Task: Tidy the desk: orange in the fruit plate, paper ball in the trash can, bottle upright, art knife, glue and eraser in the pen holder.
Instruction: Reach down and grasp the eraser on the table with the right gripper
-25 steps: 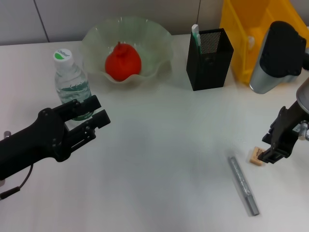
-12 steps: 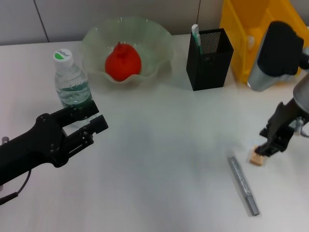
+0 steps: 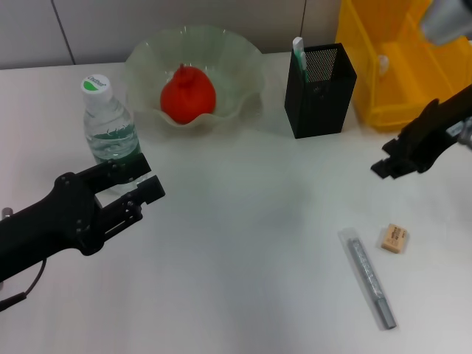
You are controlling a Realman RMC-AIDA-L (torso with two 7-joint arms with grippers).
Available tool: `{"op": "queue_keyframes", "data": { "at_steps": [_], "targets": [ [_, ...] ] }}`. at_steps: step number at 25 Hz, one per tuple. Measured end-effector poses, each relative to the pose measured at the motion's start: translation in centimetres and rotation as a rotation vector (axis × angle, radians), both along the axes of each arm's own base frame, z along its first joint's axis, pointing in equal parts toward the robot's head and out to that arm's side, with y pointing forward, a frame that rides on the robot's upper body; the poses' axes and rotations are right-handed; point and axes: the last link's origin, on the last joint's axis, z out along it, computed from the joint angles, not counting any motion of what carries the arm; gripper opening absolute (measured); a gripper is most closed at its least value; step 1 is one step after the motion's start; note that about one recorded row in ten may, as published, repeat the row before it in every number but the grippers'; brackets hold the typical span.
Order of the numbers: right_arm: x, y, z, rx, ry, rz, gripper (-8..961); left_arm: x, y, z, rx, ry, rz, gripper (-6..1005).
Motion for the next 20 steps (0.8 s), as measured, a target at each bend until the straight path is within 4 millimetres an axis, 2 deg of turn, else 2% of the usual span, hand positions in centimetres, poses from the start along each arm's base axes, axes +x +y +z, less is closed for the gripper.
{"op": "queue_keyframes", "data": {
  "at_steps": [6,14,20],
  "targets": [
    [0.7,-0.4,0.2,-0.002,-0.080,-0.074,386,-0.1,0.1,0.2,0.004,0.008,-0.004,483],
    [0.9,-1.1,-1.2,-0.076,-0.131,-0.073,639,-0.2,-0.1,0.0,-0.004,0.011,0.002,483],
    [1.1,-1.0,-2.2,-0.127,-0.153,-0.045,637,-0.6,-0.5,-0.1,-0.008,0.012,0.016,483]
  ]
}}
